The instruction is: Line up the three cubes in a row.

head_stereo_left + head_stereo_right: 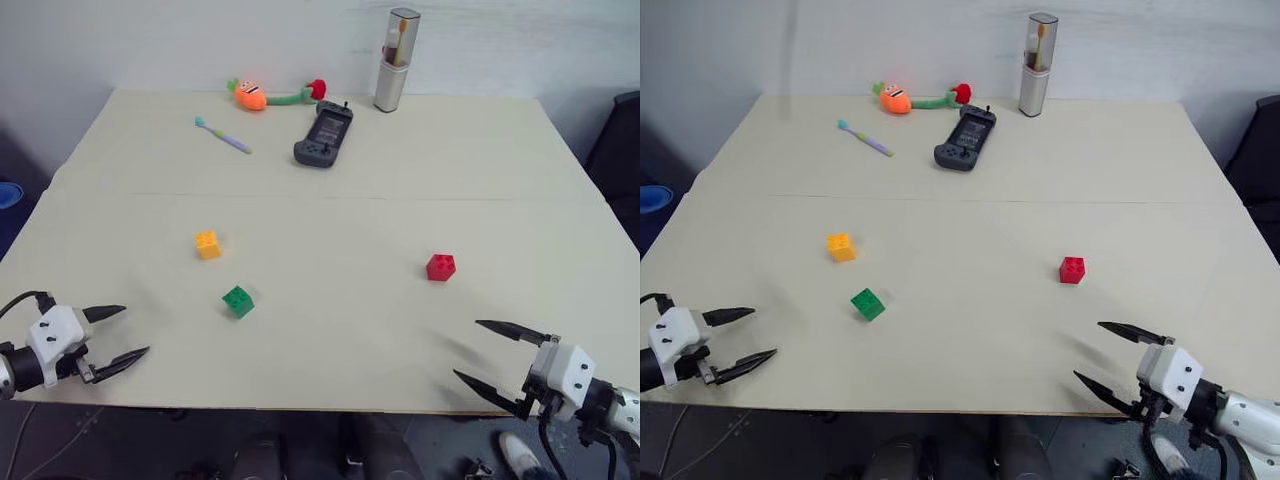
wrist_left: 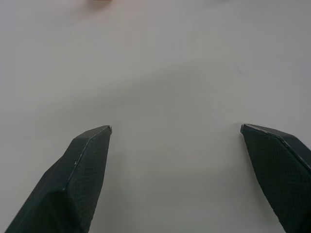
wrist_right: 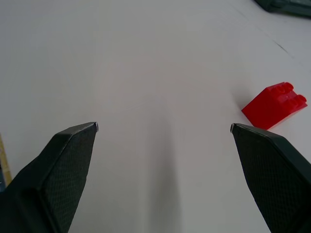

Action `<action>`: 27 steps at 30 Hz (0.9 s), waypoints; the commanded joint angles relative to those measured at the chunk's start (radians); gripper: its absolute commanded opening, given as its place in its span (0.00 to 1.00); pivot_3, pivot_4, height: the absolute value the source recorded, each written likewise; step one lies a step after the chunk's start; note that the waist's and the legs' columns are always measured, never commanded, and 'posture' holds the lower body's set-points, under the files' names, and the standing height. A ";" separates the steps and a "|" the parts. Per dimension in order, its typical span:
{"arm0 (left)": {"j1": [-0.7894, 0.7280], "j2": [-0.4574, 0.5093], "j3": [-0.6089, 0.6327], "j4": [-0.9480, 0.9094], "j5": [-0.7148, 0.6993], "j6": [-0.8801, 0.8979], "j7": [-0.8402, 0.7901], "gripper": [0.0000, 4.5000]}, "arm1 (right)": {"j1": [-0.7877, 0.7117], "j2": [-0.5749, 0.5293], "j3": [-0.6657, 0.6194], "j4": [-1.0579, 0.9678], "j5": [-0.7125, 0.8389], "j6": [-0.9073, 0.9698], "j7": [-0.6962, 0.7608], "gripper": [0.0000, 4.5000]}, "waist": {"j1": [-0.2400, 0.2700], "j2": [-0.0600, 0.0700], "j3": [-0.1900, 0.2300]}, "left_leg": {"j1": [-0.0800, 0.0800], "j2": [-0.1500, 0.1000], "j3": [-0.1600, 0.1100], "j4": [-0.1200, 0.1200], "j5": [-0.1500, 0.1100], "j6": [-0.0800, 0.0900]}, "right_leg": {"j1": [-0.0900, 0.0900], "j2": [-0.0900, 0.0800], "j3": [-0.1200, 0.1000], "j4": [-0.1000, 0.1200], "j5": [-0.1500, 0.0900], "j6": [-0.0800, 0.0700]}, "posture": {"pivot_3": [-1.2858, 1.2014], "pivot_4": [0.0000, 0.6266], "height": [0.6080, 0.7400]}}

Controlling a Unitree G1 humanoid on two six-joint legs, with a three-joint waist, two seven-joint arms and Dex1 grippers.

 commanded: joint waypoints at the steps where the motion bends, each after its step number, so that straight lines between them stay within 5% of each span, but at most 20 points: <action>1: -0.018 0.007 0.033 -0.032 -0.020 -0.003 0.010 1.00 | -0.003 0.032 -0.002 -0.027 0.002 0.012 -0.054 1.00 | 0.004 0.000 0.000 | 0.000 0.000 0.000 0.000 0.000 0.000 | 0.000 0.000 0.000 0.000 0.000 0.000 | 0.52 0.24 1.00; 10: -0.023 -0.032 0.036 -0.348 -0.314 0.340 -0.041 1.00 | 0.076 0.269 -0.146 -0.096 0.039 0.123 -0.404 1.00 | 0.001 0.000 0.000 | 0.001 0.000 0.000 -0.003 0.001 -0.003 | 0.000 0.000 0.000 0.001 0.000 -0.001 | 0.52 0.24 1.00; 15: -0.085 -0.074 -0.067 -0.527 -0.356 0.478 0.011 1.00 | 0.101 0.406 -0.105 -0.180 -0.011 0.163 -0.558 1.00 | -0.007 0.001 0.000 | 0.005 -0.001 0.000 -0.006 0.003 -0.005 | 0.002 -0.001 0.002 0.002 -0.001 -0.001 | 0.52 0.24 1.00; 21: -0.166 -0.145 -0.170 -0.550 -0.311 0.485 0.019 1.00 | -0.108 0.460 0.075 -0.344 -0.113 0.449 -0.780 1.00 | -0.036 0.001 0.000 | 0.008 -0.001 0.003 -0.006 0.007 -0.010 | 0.001 0.002 0.005 0.009 -0.002 -0.003 | 0.52 0.24 1.00; 27: -0.198 -0.166 -0.241 -0.543 -0.242 0.445 -0.001 1.00 | -0.362 0.453 0.158 -0.270 -0.159 0.636 -0.864 1.00 | -0.030 0.000 0.000 | 0.006 -0.001 0.001 -0.006 0.009 -0.014 | -0.001 0.003 0.004 0.009 -0.002 -0.004 | 0.52 0.24 1.00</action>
